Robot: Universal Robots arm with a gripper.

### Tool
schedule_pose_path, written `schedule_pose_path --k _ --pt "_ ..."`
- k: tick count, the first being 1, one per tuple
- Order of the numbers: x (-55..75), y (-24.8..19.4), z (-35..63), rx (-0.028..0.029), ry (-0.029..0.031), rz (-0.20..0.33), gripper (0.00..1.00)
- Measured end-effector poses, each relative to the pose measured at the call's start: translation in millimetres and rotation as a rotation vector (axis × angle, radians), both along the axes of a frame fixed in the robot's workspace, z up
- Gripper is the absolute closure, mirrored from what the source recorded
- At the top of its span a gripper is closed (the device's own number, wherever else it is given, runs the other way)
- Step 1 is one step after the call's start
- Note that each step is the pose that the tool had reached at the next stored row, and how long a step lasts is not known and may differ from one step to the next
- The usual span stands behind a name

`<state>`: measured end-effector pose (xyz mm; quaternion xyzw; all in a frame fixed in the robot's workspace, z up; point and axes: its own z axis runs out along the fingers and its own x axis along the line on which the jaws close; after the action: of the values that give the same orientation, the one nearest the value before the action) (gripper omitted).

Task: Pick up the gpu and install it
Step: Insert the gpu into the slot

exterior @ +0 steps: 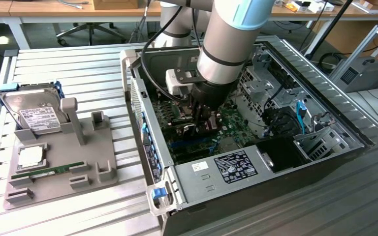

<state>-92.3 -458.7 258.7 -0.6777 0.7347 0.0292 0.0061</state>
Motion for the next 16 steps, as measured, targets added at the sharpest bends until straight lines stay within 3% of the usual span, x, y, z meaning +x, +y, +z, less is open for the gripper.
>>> schedule_pose_path --k 5,16 --pt "0.0 0.1 -0.5 -0.0028 0.0001 -0.011 0.73" --pt "0.0 0.0 -1.8 -0.0029 0.0 -0.012 0.73"
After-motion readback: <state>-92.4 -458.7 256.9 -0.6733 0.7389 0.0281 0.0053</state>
